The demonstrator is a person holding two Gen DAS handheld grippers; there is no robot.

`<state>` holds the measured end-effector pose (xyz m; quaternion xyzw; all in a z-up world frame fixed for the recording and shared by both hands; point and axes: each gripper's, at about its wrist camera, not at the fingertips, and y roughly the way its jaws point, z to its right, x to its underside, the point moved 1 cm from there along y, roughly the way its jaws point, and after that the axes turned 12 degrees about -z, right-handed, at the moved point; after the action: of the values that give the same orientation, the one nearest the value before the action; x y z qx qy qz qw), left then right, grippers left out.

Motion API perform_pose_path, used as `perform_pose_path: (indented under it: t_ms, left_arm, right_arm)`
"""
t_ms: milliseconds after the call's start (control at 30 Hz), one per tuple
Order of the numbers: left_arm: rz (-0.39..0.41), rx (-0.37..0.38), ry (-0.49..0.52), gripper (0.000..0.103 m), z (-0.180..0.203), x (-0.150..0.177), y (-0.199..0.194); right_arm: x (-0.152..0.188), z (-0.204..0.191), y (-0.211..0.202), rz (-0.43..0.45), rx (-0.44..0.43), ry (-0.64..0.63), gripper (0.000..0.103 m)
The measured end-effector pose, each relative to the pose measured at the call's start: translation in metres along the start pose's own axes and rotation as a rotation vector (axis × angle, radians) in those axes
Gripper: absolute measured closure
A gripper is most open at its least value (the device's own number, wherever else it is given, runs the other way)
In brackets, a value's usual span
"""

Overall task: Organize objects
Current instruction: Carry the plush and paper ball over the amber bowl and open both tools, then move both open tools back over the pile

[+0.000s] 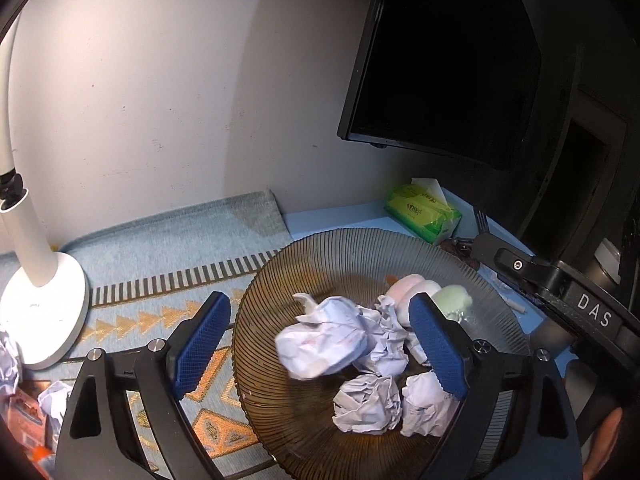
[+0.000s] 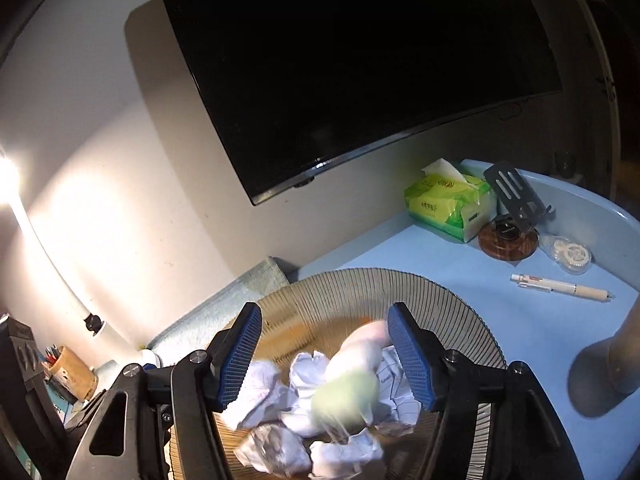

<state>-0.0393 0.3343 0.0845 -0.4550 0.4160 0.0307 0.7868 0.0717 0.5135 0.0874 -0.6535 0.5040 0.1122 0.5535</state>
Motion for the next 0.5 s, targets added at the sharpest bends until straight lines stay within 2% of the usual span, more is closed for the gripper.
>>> perform_pose_path:
  t_ms: [133,267,367,500]
  left_arm:
    - [0.000,0.019,-0.030,0.013,-0.006,-0.003,0.001]
    - [0.011,0.039,-0.041,0.013,-0.004,-0.001,-0.014]
    - [0.025,0.032,-0.032,0.013,0.000,0.004,-0.036]
    - [0.057,-0.007,-0.028,0.013,-0.008,0.015,-0.077]
  right_arm:
    - [0.001,0.001,-0.005,0.037,-0.009,0.007,0.039]
    - [0.005,-0.005,-0.014,0.084,0.008,-0.020,0.039]
    - [0.010,-0.013,-0.030,0.155,0.013,-0.056,0.039]
    - [0.020,-0.040,-0.052,0.139,-0.022,-0.143,0.039]
